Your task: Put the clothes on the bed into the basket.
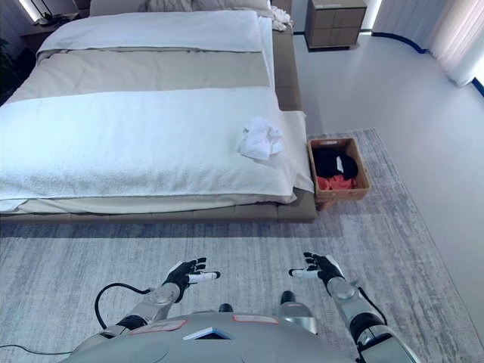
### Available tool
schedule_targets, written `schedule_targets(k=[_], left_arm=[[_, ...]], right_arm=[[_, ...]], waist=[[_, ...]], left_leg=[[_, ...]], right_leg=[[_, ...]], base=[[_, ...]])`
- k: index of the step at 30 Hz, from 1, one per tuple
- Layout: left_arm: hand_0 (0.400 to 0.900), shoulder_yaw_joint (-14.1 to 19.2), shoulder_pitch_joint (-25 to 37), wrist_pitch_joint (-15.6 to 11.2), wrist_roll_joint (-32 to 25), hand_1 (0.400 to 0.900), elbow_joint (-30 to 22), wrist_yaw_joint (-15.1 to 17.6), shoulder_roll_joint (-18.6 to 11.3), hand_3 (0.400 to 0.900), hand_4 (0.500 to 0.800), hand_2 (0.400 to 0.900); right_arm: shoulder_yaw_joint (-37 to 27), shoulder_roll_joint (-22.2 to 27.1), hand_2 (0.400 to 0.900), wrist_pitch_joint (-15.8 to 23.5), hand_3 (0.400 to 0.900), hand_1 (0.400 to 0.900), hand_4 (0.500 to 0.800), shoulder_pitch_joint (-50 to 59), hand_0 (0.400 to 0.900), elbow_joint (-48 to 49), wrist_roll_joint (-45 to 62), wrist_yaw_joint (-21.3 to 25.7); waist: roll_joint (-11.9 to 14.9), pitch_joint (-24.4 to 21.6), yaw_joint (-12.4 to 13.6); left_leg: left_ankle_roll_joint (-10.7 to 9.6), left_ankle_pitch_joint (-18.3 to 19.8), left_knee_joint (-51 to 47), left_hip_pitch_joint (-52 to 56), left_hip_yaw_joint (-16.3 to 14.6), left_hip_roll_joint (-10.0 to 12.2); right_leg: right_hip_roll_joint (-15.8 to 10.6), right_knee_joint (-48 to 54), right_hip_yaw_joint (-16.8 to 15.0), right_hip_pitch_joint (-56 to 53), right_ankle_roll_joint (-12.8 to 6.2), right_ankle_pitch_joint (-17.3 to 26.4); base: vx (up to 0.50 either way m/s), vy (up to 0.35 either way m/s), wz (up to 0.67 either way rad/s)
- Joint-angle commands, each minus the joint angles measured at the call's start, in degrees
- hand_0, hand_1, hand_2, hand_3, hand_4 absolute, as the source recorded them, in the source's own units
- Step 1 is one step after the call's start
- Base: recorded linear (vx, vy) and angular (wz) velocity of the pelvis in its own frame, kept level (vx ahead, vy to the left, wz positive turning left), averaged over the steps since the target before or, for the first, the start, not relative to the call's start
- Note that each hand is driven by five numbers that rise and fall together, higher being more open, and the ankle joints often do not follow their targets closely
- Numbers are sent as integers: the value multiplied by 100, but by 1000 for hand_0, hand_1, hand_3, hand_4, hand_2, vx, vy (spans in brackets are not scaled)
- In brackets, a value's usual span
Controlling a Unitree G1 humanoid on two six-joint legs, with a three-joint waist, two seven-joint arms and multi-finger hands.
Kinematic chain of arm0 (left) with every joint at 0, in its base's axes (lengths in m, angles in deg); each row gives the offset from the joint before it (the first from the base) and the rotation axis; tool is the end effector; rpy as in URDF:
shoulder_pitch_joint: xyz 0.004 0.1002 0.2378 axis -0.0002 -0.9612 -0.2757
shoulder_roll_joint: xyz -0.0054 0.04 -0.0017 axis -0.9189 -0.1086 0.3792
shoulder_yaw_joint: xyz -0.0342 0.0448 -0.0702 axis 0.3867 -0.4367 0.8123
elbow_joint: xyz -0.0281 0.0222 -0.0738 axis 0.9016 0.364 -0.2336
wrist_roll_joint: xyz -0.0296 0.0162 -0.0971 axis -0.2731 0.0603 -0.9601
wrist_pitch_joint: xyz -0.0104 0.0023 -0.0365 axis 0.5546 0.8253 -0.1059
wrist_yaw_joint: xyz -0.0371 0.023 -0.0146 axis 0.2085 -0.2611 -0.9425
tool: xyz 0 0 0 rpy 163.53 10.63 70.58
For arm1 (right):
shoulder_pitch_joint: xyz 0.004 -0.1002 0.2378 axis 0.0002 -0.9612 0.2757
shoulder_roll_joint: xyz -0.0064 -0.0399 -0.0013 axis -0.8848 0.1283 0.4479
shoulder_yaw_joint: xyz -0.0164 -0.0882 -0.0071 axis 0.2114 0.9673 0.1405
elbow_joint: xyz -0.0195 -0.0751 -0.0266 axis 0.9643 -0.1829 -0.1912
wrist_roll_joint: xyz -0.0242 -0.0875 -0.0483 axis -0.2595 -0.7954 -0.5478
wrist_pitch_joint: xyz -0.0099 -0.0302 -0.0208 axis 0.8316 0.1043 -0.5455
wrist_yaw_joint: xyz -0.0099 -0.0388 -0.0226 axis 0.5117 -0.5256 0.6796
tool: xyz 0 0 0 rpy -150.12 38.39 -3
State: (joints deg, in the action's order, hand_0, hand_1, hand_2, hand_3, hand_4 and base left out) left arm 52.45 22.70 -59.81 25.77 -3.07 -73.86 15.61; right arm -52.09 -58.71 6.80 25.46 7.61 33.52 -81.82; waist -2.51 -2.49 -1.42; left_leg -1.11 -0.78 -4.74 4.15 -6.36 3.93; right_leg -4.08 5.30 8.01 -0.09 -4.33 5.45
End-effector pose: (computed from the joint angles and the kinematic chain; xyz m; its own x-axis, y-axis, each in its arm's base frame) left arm 0.0903 0.1849 -0.1029 0.4783 0.0259 -0.8778 0.2131 0.9663 0.1446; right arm 0.0935 -0.2247 -0.0905 0.4913 -0.0629 -0.8687 -0.3079 0.9204 -0.2408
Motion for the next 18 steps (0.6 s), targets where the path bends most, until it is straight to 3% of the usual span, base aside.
schedule_targets(k=[1, 3, 5, 8, 11, 14, 18], left_arm=[[900, 356, 418, -185, 88, 900, 65, 351, -181, 900, 800, 900], [900, 353, 447, -192, 19, 900, 11, 372, -175, 900, 800, 900], [900, 304, 460, -188, -32, 900, -123, 344, -144, 900, 800, 900], [900, 282, 565, -195, -193, 900, -270, 340, -135, 900, 800, 900], [900, 314, 587, -214, -376, 900, -294, 361, -127, 900, 800, 900], [900, 311, 589, -238, -387, 900, -235, 428, -110, 900, 800, 900], [900, 328, 631, -265, -267, 900, -134, 628, -85, 900, 800, 900]], right_arm=[[43, 14, 900, 318, 900, 900, 800, 343, 900, -2, 114, 190], [19, 53, 900, 337, 900, 900, 800, 356, 900, 24, 176, 234], [13, 124, 900, 347, 900, 900, 800, 382, 900, 3, 217, 272], [-30, 238, 900, 328, 900, 900, 800, 475, 900, -34, 253, 323], [-40, 285, 900, 322, 900, 900, 800, 574, 900, -87, 273, 357], [18, 277, 900, 325, 900, 900, 800, 665, 900, -94, 247, 388], [37, 238, 900, 354, 900, 900, 800, 797, 900, -115, 289, 431]], waist=[[338, 64, -120], [346, 211, -124], [367, 448, -107], [352, 739, -65], [300, 753, -72], [226, 722, 5], [120, 685, 86]], left_leg=[[-378, -55, 140, -377, 544, 51], [-422, 68, 685, -616, 595, 95], [-474, 237, 1814, -1151, 703, -12], [-455, 51, 2852, -1753, 856, -232], [-408, -71, 2250, -1962, 714, -261], [-397, -553, 938, -1959, 660, -93], [-572, -967, -26, -2267, 556, 74]], right_leg=[[130, -96, -388, -379, 132, -879], [182, -148, -398, -361, 200, -919], [186, -163, -366, -436, 292, -943], [172, -143, -212, -605, 384, -975], [157, -54, -160, -696, 372, -1016], [213, -30, -170, -714, 295, -1081], [192, -30, -264, -867, 119, -1296]], base=[[-7, -141, 7], [-51, -163, 15], [-90, -153, 25], [-13, -80, 25], [132, 19, 7], [228, 76, -9], [288, 143, -29]])
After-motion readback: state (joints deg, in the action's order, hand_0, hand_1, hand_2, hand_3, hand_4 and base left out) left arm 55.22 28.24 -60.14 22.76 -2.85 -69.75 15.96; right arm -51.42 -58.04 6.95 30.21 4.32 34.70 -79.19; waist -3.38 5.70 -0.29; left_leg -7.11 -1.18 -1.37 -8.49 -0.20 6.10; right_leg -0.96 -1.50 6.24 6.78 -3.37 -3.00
